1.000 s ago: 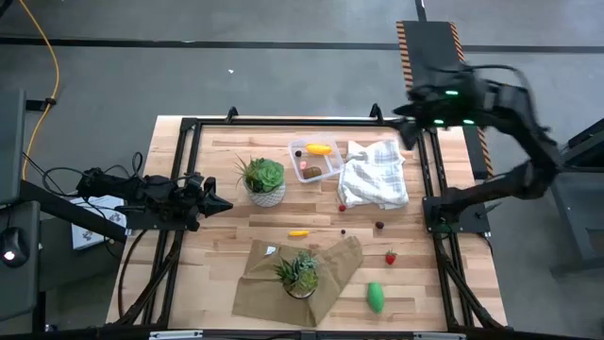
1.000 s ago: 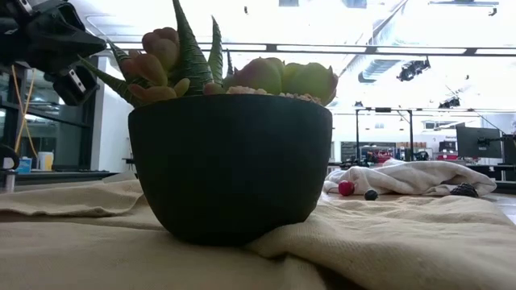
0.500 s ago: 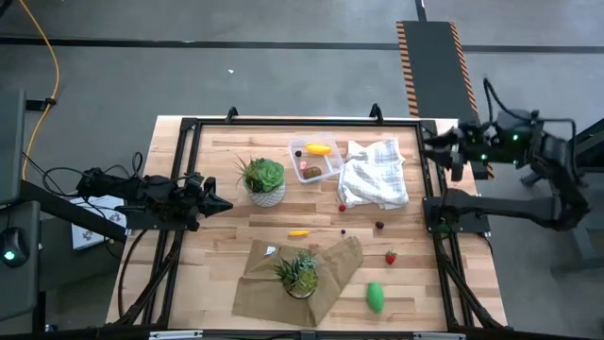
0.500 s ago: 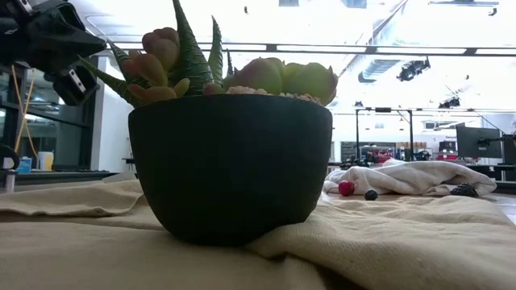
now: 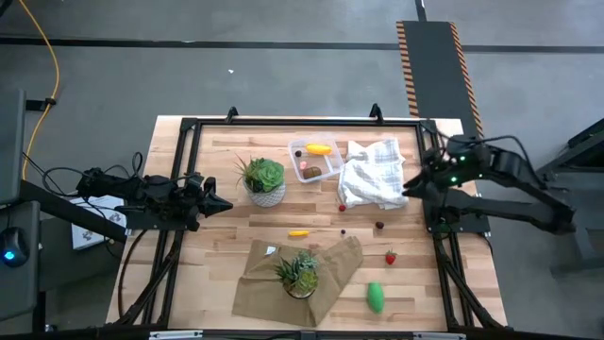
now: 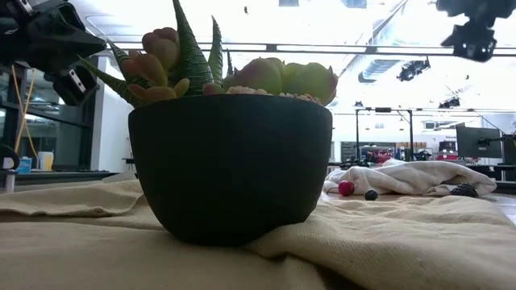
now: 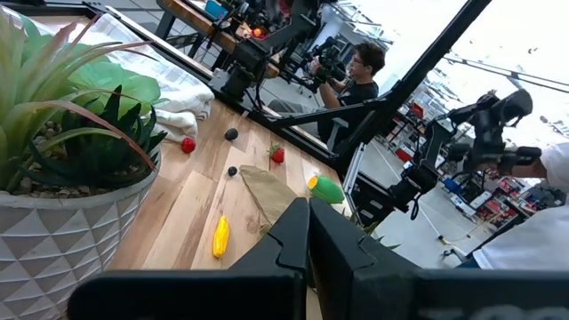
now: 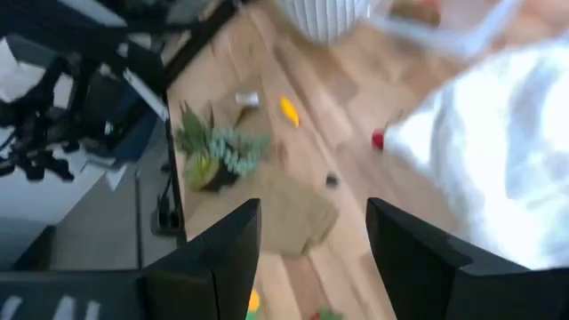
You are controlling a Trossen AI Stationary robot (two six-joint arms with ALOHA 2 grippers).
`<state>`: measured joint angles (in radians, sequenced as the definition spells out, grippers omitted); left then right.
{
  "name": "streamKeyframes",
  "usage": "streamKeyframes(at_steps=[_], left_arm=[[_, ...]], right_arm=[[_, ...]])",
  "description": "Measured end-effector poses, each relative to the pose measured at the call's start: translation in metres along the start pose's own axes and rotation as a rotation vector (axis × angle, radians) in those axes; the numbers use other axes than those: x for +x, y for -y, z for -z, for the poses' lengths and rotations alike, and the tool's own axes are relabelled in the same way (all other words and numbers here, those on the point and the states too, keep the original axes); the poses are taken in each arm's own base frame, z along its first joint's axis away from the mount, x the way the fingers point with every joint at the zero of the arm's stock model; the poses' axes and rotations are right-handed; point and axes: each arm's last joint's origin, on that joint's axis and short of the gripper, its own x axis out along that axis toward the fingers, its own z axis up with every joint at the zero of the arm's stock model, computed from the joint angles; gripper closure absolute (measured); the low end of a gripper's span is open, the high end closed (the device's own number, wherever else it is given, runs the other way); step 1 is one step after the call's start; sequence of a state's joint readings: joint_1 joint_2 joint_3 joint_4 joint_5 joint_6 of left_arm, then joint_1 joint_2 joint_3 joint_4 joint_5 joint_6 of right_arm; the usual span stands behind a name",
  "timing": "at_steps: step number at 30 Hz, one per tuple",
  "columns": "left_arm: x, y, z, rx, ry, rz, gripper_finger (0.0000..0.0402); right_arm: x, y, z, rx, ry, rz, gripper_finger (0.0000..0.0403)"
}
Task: Pick and placing Produce into tupperware
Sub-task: Put the red strawberry into the transparent bin
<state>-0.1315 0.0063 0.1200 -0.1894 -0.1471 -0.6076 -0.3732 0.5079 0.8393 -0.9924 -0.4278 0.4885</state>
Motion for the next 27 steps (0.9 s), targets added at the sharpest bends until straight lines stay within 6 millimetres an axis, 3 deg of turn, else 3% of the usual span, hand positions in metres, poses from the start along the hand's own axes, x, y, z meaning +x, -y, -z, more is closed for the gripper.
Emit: streamKeyframes(at_steps=[8, 17, 27], left_arm=[[0.000, 0.000, 0.000, 0.000, 0.000, 0.000, 0.0401], [0.000, 0.000, 0.000, 0.000, 0.000, 0.000, 0.0401], [0.000, 0.000, 0.000, 0.000, 0.000, 0.000, 0.0401]], right_arm=[[0.020, 0.004, 0.015, 0.095, -0.141, -0.031, 0.0206], [0.037, -0.012, 0.021, 0.122, -0.204, -0.051, 0.0206], [0.064, -0.032, 0.052, 0.266, -0.392, 0.179, 0.0206]])
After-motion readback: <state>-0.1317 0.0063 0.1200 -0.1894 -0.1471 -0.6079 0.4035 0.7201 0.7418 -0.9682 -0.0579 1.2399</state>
